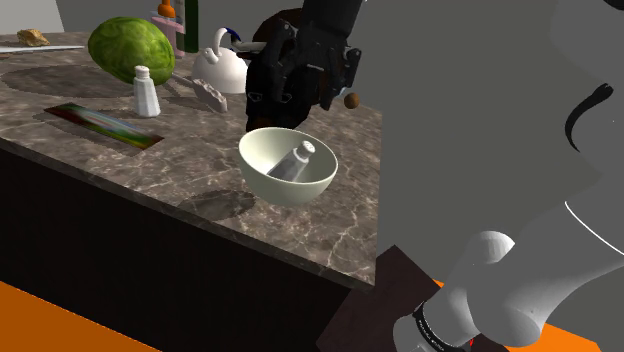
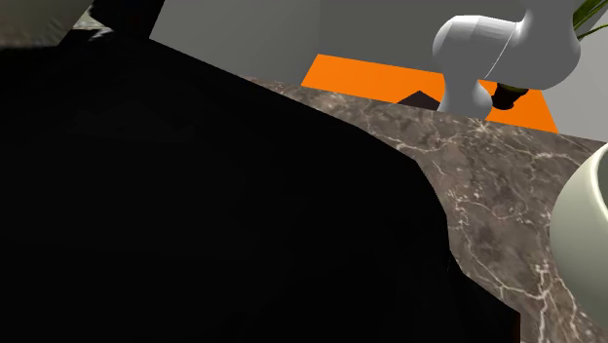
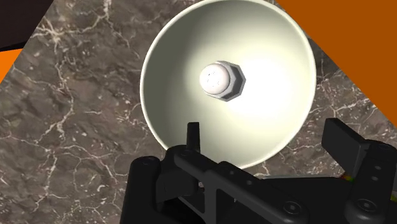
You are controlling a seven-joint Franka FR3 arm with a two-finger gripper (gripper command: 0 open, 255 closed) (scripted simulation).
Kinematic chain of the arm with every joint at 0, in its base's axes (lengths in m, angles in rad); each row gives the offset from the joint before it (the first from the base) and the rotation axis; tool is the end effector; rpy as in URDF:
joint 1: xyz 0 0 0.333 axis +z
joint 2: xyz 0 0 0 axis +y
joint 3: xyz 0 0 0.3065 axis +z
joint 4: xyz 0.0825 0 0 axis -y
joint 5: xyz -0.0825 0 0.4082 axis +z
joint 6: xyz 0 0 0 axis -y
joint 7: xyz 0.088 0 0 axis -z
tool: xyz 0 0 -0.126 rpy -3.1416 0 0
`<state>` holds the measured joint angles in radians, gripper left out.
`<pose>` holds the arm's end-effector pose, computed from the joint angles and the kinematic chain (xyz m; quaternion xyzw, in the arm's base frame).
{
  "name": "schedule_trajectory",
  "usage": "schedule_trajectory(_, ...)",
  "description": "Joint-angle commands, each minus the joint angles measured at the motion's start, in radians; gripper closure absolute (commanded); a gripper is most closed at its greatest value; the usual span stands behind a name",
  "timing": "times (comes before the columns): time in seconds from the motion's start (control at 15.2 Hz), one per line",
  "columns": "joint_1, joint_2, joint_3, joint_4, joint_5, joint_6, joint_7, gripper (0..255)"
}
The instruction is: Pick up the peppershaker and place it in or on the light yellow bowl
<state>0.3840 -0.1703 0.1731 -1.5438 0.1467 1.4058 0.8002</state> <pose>0.4141 0.2925 0.6863 -0.9923 0.1090 0.0246 0.0540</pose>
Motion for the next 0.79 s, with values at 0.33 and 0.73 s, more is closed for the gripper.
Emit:
schedule_trajectory(0.33,-0.002,0.082,-0.002,0.233,-0.009,-0.151,0.016,0)
schedule_trajectory(0.73,-0.002,0.082,-0.002,0.232,-0.009,-0.151,0.016,0)
